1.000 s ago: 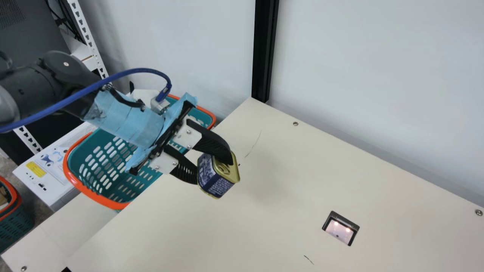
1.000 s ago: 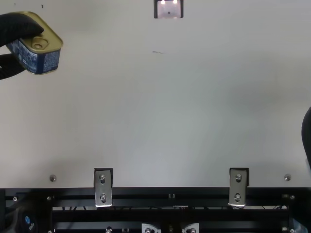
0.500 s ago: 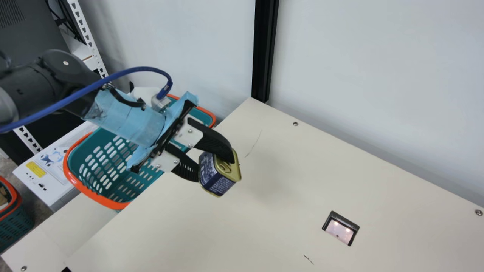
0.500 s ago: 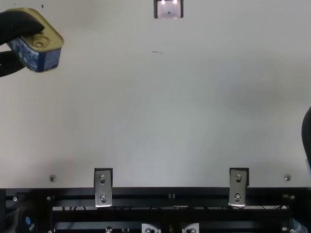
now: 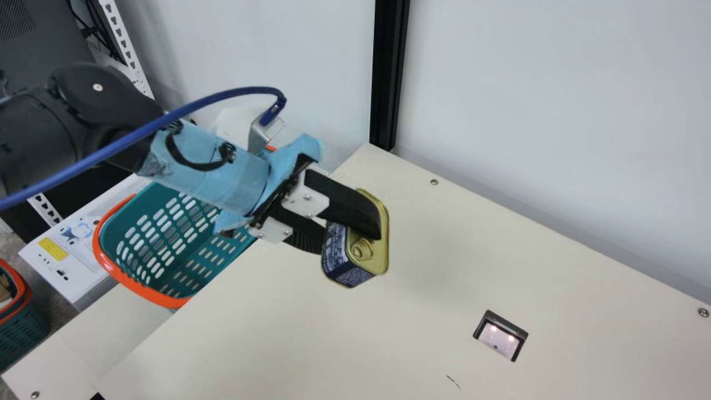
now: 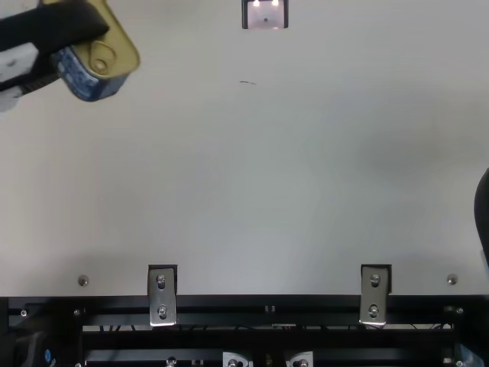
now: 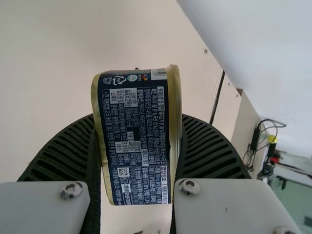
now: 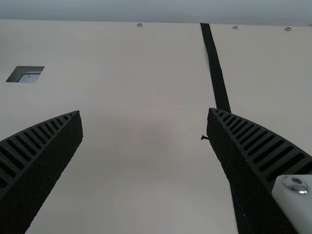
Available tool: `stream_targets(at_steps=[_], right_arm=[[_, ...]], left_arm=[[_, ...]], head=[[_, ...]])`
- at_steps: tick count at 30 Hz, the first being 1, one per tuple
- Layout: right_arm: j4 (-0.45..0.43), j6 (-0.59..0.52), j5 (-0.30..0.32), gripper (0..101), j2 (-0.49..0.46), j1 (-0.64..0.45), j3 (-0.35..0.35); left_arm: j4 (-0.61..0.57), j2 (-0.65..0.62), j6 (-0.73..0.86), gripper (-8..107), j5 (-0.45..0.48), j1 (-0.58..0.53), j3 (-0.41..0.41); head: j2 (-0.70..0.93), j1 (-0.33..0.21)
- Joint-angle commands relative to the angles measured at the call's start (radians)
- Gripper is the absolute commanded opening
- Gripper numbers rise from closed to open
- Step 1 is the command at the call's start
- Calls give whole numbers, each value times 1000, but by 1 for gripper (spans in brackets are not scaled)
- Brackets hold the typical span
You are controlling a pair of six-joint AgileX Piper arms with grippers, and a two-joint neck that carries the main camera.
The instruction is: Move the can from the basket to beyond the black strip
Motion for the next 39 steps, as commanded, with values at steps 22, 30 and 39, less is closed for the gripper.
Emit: stream_targets(at_steps=[22, 30, 39], right_arm=[[0, 0, 0, 101, 0, 0, 0], [0, 0, 0, 101, 0, 0, 0], [0, 0, 0, 101, 0, 0, 0]], left_arm=[[184, -68, 41, 10, -291, -312, 1], [233, -71, 13, 10, -334, -357, -1], [235, -71, 11, 10, -335, -359, -1]], head=[[-331, -29], [-500, -18], [-545, -3]])
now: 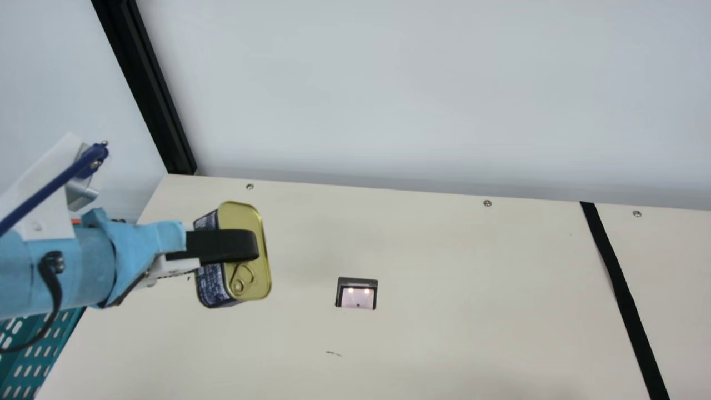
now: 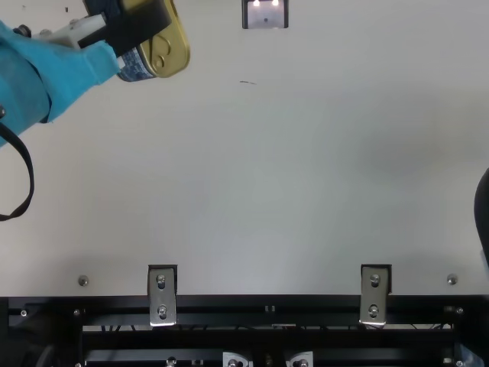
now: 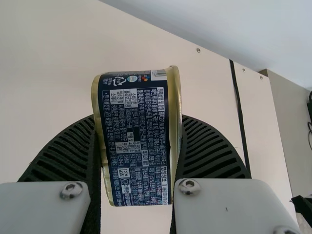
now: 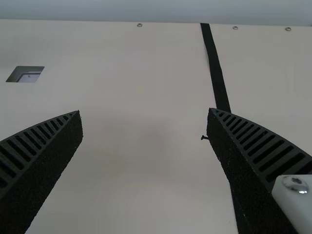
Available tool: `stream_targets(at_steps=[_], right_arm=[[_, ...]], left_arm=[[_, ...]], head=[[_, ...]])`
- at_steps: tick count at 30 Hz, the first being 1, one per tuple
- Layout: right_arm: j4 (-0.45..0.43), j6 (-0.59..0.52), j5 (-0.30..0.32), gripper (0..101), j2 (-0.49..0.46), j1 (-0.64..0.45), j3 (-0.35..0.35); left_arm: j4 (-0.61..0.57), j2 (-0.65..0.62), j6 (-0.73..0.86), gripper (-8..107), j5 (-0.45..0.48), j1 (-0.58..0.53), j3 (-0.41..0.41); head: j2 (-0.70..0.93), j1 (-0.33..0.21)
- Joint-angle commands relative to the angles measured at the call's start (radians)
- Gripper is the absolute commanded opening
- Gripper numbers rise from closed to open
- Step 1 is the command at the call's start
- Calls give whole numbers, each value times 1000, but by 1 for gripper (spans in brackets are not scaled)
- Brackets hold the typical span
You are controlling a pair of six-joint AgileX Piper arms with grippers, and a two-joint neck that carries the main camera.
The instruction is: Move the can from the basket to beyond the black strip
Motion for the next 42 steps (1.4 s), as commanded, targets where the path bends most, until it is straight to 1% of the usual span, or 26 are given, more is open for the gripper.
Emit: stream_targets(at_steps=[1, 15, 21, 27, 34, 42], right_arm=[[0, 0, 0, 101, 0, 0, 0], [0, 0, 0, 101, 0, 0, 0], [0, 0, 0, 101, 0, 0, 0], [0, 0, 0, 101, 0, 0, 0], [0, 0, 0, 101, 0, 0, 0], [0, 0, 0, 101, 0, 0, 0]], left_arm=[[0, 0, 0, 10, 0, 0, 0], [7, 0, 1, 10, 1, -3, -2], [100, 3, 85, 10, 22, -59, -22], [245, 35, 214, 10, 99, -159, -73], [404, 107, 338, 10, 204, -290, -149], [511, 209, 418, 10, 277, -421, -225]], head=[[-8, -3], [-8, -3], [-8, -3], [-8, -3], [-8, -3], [-8, -3]])
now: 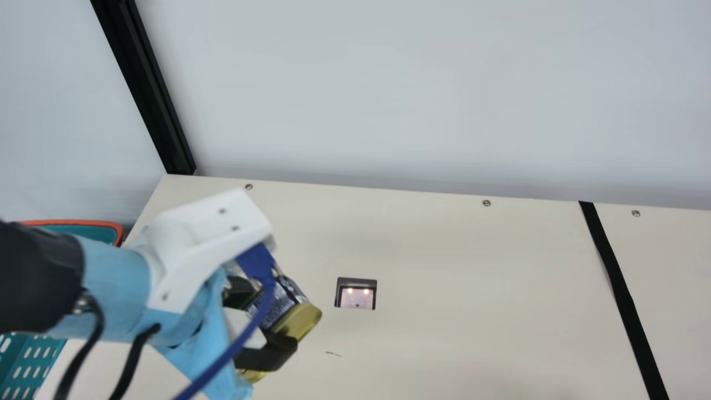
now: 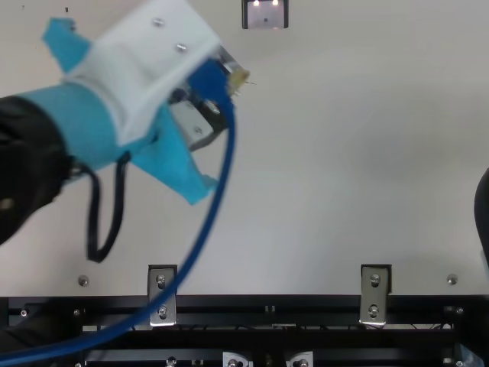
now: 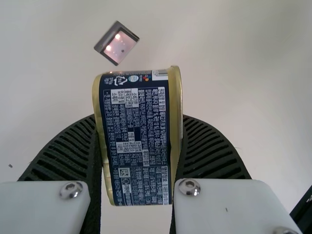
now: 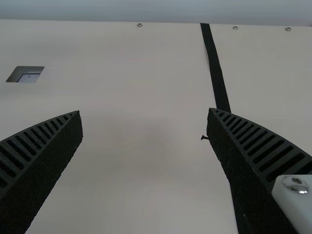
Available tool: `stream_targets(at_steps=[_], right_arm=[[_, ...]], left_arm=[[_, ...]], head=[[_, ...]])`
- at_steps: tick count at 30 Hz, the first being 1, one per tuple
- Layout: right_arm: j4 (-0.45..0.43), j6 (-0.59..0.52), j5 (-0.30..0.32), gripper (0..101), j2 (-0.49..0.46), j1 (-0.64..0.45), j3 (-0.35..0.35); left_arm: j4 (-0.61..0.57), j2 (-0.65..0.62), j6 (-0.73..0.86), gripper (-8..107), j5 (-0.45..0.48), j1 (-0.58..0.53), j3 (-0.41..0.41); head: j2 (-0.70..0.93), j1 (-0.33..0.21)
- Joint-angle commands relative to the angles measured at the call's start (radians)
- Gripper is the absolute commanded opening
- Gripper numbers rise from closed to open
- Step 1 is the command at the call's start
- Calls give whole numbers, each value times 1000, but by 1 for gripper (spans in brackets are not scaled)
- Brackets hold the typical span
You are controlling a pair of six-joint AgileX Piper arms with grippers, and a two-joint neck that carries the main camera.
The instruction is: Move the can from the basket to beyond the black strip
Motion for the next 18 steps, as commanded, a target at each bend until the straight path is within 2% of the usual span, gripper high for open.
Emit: stream_targets(at_steps=[1, 9, 18], right_arm=[[0, 0, 0, 101, 0, 0, 0], [0, 0, 0, 101, 0, 0, 0], [0, 0, 0, 101, 0, 0, 0]], left_arm=[[28, 31, 16, 10, 12, -41, -15], [101, 139, 58, 10, 16, -147, -54], [164, 243, 120, 10, -18, -236, -54]], head=[[-2, -3], [-2, -3], [-2, -3]])
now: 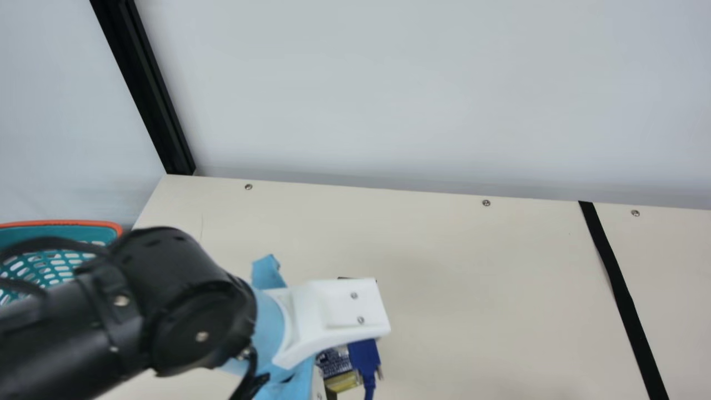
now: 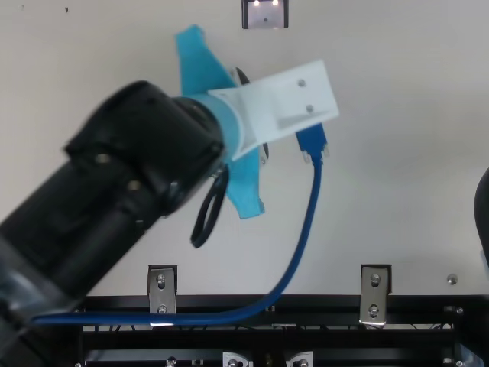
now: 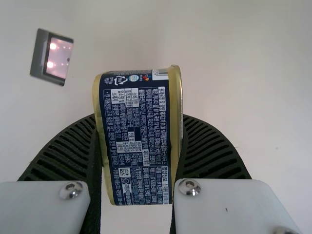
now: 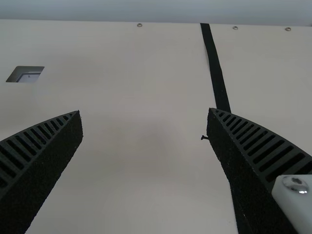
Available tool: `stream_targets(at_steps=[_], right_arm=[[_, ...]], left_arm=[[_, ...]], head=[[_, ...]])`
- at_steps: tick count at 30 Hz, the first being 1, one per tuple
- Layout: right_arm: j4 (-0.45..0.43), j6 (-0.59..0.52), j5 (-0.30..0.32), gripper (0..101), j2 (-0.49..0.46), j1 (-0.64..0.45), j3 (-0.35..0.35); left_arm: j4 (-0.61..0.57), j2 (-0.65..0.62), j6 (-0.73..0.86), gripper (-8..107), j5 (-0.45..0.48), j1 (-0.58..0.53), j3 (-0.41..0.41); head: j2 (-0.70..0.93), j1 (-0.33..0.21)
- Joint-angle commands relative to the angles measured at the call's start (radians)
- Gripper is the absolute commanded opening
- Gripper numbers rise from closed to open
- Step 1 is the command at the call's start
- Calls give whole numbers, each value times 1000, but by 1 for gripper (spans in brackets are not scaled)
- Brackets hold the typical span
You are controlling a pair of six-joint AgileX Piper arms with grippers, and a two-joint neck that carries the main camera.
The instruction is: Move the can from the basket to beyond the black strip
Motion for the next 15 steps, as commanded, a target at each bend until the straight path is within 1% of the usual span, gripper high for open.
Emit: stream_targets(at_steps=[1, 9, 14, 15], right_arm=[[0, 0, 0, 101, 0, 0, 0], [0, 0, 0, 101, 0, 0, 0], [0, 0, 0, 101, 0, 0, 0], [0, 0, 0, 101, 0, 0, 0]], left_arm=[[17, 19, 21, 10, -10, -19, 4], [97, 63, 109, 10, -45, -82, 29], [111, 72, 162, 11, -52, -110, 46], [111, 73, 169, 33, -52, -114, 49]], head=[[-2, -3], [-2, -3], [-2, -3], [-2, -3]])
